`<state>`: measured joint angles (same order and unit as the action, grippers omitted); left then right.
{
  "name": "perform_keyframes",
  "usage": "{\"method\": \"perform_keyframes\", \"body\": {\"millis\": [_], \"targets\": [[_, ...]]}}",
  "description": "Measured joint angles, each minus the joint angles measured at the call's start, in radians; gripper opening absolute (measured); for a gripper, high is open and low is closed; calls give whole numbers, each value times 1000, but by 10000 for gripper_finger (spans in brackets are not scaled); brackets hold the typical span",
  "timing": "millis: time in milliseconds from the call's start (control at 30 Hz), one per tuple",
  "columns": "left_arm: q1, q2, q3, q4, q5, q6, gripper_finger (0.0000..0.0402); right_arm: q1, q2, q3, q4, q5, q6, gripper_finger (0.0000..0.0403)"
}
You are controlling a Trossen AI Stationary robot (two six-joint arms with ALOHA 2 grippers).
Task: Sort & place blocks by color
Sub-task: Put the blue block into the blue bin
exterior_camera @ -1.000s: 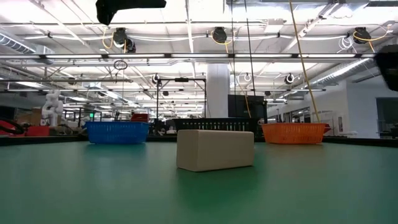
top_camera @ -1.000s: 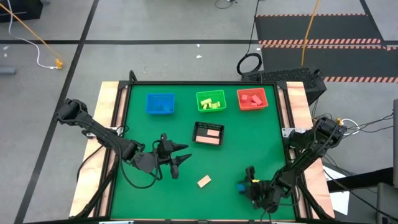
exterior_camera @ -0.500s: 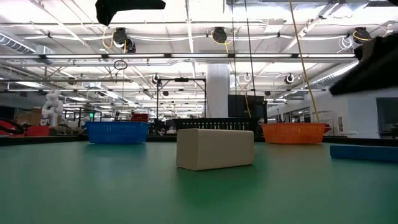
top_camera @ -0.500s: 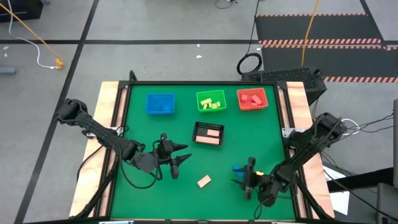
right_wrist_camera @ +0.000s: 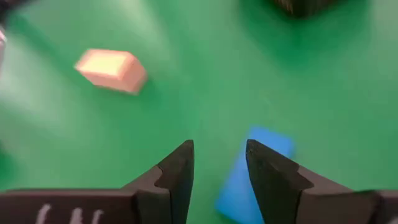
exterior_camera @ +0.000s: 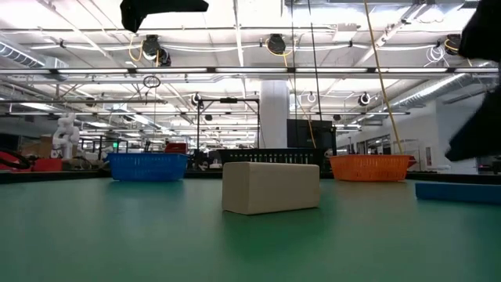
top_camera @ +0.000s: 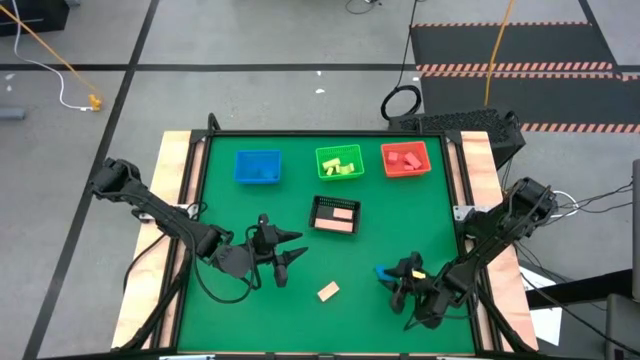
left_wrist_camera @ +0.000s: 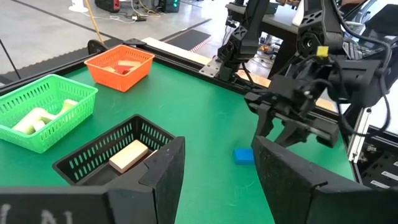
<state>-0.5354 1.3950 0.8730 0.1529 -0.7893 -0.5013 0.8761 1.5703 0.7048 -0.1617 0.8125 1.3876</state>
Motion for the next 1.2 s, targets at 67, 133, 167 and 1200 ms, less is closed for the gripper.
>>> {"method": "perform_keyframes", "body": {"millis": [67,133,167,1200], "targets": [[0,0,0,0,0,-1,191,0,0,0,-50,-32,47,135],[1,0,0,0,0,-1,191,0,0,0,-77,-33,71,134],[3,0,0,0,0,-1,191,0,0,0,-80,-31,72,134],[34,0,0,-2,1,3,191,-218,-123,1,-62,-506,-91,209]]}}
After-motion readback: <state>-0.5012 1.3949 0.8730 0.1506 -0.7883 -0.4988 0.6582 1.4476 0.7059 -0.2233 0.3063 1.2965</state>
